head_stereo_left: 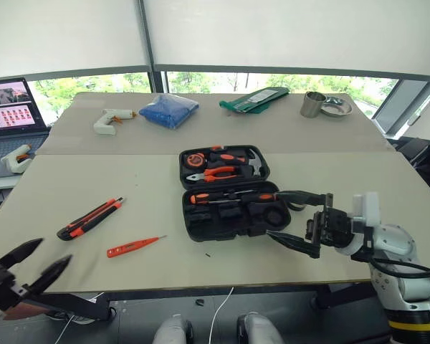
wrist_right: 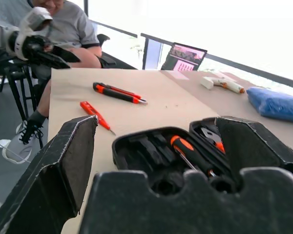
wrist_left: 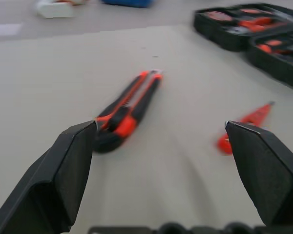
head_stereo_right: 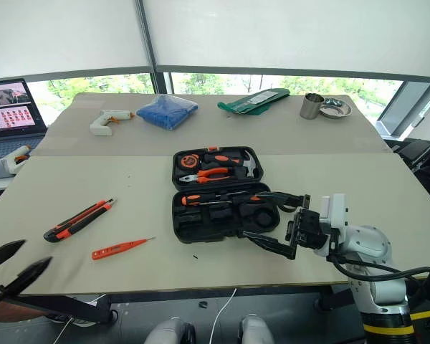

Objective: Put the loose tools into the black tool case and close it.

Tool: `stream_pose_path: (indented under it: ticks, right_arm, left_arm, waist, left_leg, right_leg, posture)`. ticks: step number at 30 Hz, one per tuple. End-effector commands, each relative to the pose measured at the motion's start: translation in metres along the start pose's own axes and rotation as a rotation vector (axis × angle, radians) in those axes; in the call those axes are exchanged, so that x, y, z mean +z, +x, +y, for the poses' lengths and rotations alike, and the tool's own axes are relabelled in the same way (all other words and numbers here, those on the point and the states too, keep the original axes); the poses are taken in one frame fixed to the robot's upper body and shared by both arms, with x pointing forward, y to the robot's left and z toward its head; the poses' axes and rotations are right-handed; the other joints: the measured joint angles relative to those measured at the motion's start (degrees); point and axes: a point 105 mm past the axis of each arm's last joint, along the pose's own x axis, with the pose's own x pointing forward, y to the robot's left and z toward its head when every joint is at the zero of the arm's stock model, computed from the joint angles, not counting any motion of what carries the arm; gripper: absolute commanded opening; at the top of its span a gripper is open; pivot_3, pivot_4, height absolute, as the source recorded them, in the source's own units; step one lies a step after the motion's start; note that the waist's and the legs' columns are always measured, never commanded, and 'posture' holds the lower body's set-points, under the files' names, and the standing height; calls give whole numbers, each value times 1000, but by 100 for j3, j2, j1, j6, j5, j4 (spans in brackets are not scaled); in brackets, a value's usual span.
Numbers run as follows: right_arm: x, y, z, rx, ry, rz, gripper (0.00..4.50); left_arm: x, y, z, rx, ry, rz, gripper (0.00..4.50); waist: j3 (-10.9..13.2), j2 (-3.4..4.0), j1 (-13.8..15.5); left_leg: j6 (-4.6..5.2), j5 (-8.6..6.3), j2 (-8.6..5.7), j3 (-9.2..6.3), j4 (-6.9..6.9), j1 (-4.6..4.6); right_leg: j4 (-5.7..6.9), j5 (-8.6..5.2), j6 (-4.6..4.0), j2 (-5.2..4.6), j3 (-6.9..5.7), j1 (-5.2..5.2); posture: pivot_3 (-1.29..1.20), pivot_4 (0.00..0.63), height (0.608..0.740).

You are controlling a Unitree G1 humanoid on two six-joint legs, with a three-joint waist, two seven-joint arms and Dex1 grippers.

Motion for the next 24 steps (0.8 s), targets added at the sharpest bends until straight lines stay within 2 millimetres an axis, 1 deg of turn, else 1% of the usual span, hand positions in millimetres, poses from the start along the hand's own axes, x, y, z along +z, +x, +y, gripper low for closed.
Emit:
stream_pose_path:
  ticks: [1, 3, 5, 8, 10, 12, 15, 16, 17, 18, 19, 20, 21, 22, 24]
  right_arm:
    - [12, 6, 9, 83, -22, -11, 4483]
    - [8, 7, 14, 116, -13, 11, 4483]
    - [5, 6, 19, 136, -7, 31, 4483]
    - [0, 3, 21, 146, -6, 56, 4483]
    - [-2, 0, 20, 137, -4, 68, 4483]
    - [-4, -2, 21, 129, -3, 77, 4483]
    - [-5, -4, 21, 119, -4, 85, 4500]
    - [-5, -4, 21, 115, -5, 87, 4500]
    - [-6, -5, 21, 112, -5, 88, 4500]
    - [-6, -5, 21, 110, -5, 90, 4500]
    - [-6, -5, 21, 109, -6, 91, 4500]
    - [-6, -6, 21, 108, -6, 92, 4500]
    - [-7, -6, 21, 106, -7, 94, 4500]
    - [-7, -7, 21, 106, -8, 95, 4500]
    - [-8, -8, 20, 104, -8, 99, 4500]
  left_arm:
    - [-6, 25, -14, -219, 101, 80, 4500]
    - [-11, 45, -18, -320, 144, 128, 4500]
    - [-14, 60, -19, -369, 173, 155, 4500]
    - [-16, 78, -20, -407, 182, 170, 4500]
    - [-22, 91, -21, -432, 182, 202, 4500]
    - [-29, 98, -19, -440, 166, 231, 4500]
    - [-34, 99, -19, -453, 132, 257, 3667]
    - [-37, 98, -20, -463, 123, 263, 3222]
    - [-39, 97, -20, -471, 116, 270, 2915]
    - [-42, 95, -21, -480, 108, 278, 2509]
    - [-45, 93, -21, -484, 101, 285, 2274]
    - [-48, 92, -21, -485, 96, 292, 1781]
    - [-50, 91, -20, -485, 95, 296, 1448]
    - [-50, 90, -20, -486, 100, 293, 1064]
    - [-45, 93, -18, -472, 109, 252, 502]
  waist:
    - [0, 3, 21]
    - [-1, 3, 38]
    - [-1, 3, 48]
    - [-1, 1, 48]
    - [-1, 1, 51]
    - [-1, 1, 48]
    - [-3, 2, 48]
    - [-3, 2, 48]
    - [-3, 2, 47]
    - [-3, 3, 45]
    - [-4, 5, 43]
    - [-6, 7, 42]
    - [-6, 8, 39]
    - [-7, 9, 35]
    - [-8, 10, 33]
  left_leg:
    - [-1, 1, 1, 1, 0, 0]
    - [4, 3, 1, 2, 0, 0]
    - [35, 21, 1, 3, 0, -1]
    - [37, 22, 1, 4, 0, -4]
    - [37, 22, 1, 4, 0, -4]
    - [37, 22, -2, 5, -1, -3]
    - [37, 22, -2, 6, 0, 2]
    - [37, 23, -2, 6, 0, 2]
    - [37, 23, -1, 7, 1, 3]
    - [37, 23, 0, 6, 1, 6]
    - [37, 23, 1, 6, 1, 8]
    - [37, 23, 0, 6, 1, 10]
    - [37, 23, 1, 6, 1, 11]
    - [37, 23, 1, 6, 0, 12]
    - [37, 22, 2, 6, 0, 15]
  right_leg:
    - [0, 0, 0, 1, 0, -1]
    - [0, 0, -1, 3, 1, 0]
    - [0, 1, -2, 5, 1, 1]
    - [-1, 8, -3, 7, 0, 2]
    - [1, 20, 18, 8, 0, 2]
    - [2, 25, 26, 11, 0, 2]
    - [4, 25, 28, 14, 0, 6]
    - [7, 25, 28, 12, 0, 6]
    - [7, 25, 28, 12, 1, 6]
    - [7, 25, 28, 12, 1, 9]
    - [7, 25, 28, 12, 1, 11]
    - [7, 24, 29, 11, 2, 12]
    - [7, 22, 31, 10, 3, 12]
    - [7, 22, 32, 11, 3, 12]
    - [7, 22, 31, 11, 4, 14]
  posture:
    - [0, 150, 740]
    - [0, 150, 740]
    - [0, 150, 740]
    - [0, 150, 740]
    - [0, 150, 740]
    - [0, 150, 740]
    - [0, 150, 740]
    - [0, 150, 740]
    - [0, 150, 740]
    - [0, 150, 740]
    - [0, 150, 740]
    - [0, 150, 740]
    - [0, 150, 740]
    - [0, 150, 740]
    - [0, 150, 740]
